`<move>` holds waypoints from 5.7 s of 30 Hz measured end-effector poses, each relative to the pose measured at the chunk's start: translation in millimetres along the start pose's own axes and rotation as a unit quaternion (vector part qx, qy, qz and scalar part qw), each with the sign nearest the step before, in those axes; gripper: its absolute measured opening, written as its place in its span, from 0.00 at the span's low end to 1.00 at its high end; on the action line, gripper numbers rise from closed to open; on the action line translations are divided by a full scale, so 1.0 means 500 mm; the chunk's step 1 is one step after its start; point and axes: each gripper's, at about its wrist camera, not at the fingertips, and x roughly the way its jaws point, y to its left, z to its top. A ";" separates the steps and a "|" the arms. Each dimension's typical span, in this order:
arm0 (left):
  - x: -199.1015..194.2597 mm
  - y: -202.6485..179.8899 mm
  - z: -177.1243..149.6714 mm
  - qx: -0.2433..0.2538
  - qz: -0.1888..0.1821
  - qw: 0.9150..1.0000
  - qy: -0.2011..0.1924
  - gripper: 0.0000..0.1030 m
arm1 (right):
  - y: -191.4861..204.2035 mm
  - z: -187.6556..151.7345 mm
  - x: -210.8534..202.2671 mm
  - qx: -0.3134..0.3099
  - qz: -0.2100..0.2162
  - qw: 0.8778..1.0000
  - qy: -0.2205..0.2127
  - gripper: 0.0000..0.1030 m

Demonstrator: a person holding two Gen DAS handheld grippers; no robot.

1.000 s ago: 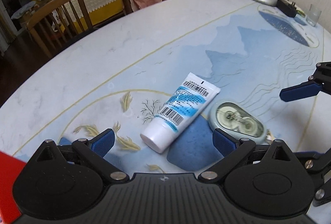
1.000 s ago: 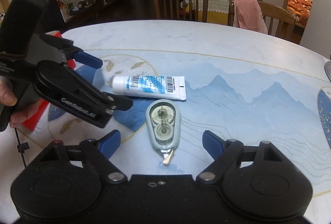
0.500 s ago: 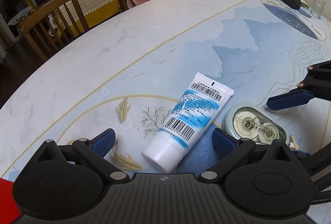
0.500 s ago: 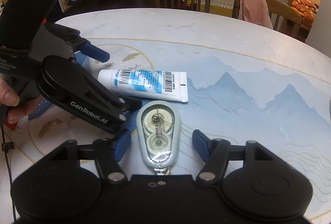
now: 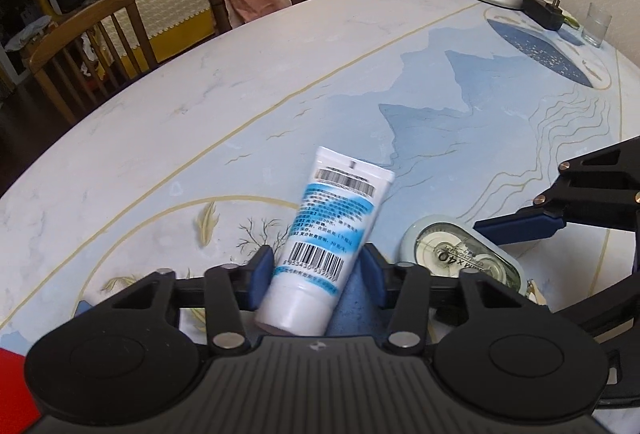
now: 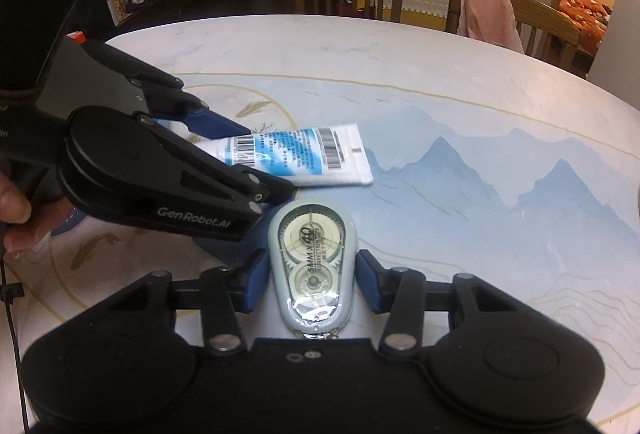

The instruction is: Organize rigid objects

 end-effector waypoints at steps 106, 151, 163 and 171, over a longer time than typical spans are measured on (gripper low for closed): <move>-0.382 0.550 -0.426 -0.258 0.077 0.962 0.035 0.36 | 0.665 0.227 0.079 -0.080 0.026 0.996 0.034 0.45; -0.576 0.461 -0.448 -0.253 0.098 0.960 -0.073 0.70 | 0.622 0.178 -0.130 -0.046 0.085 0.994 -0.051 0.73; -0.624 0.412 -0.460 -0.249 0.112 0.957 -0.097 0.84 | 0.613 0.140 -0.220 -0.041 0.106 0.987 -0.110 0.89; -0.643 0.384 -0.469 -0.260 0.123 0.951 -0.118 1.00 | 0.602 0.106 -0.258 -0.044 0.122 0.982 -0.140 1.00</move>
